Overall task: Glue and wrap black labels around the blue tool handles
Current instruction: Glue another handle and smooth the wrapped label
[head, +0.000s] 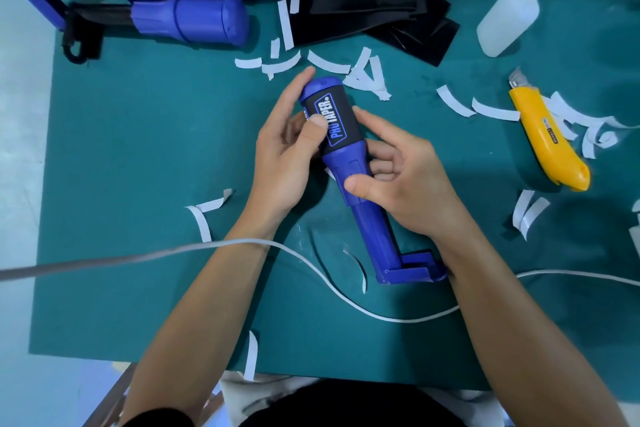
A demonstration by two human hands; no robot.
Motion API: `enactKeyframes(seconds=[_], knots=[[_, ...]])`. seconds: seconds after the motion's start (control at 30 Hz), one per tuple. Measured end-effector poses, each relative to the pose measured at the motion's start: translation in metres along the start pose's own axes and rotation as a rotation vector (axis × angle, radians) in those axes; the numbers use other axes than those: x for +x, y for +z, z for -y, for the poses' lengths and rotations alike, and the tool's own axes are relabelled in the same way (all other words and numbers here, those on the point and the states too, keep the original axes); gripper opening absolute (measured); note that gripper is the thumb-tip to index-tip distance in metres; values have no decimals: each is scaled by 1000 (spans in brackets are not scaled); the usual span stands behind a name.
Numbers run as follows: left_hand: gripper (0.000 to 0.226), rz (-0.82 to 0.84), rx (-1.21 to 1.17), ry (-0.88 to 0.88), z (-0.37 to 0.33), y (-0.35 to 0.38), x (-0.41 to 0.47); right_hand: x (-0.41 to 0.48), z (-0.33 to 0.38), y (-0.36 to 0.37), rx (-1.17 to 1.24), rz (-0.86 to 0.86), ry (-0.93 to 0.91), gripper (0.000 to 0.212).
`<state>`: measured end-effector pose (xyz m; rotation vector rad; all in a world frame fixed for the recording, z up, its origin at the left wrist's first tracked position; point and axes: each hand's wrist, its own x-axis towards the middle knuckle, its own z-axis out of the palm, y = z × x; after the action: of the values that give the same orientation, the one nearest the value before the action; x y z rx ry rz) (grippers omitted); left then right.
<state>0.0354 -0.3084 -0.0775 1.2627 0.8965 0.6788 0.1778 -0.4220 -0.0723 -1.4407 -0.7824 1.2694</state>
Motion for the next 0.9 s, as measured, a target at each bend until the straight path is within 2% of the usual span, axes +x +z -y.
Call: enactKeyframes(seconds=[0.23, 0.4, 0.53, 0.63, 0.73, 0.8, 0.9], knots=[[81, 132, 10, 24, -5, -11, 0, 1, 0, -2, 15, 37, 4, 88], [98, 166, -124, 57, -7, -13, -2, -6, 12, -1, -21, 8, -34, 90], [87, 169, -199, 151, -12, -16, -6, -18, 30, 1, -236, -11, -132, 93], [80, 146, -222, 188, -14, -13, -12, -26, 47, -8, -432, 36, -142, 94], [95, 24, -225, 180, -11, -9, -17, -33, 54, -10, -803, 37, -169, 114], [92, -78, -218, 147, -7, -5, -18, -39, 50, 0, -984, -45, -171, 120], [74, -159, -181, 103, -3, -5, -12, -40, 39, 15, -1116, -281, -225, 98]])
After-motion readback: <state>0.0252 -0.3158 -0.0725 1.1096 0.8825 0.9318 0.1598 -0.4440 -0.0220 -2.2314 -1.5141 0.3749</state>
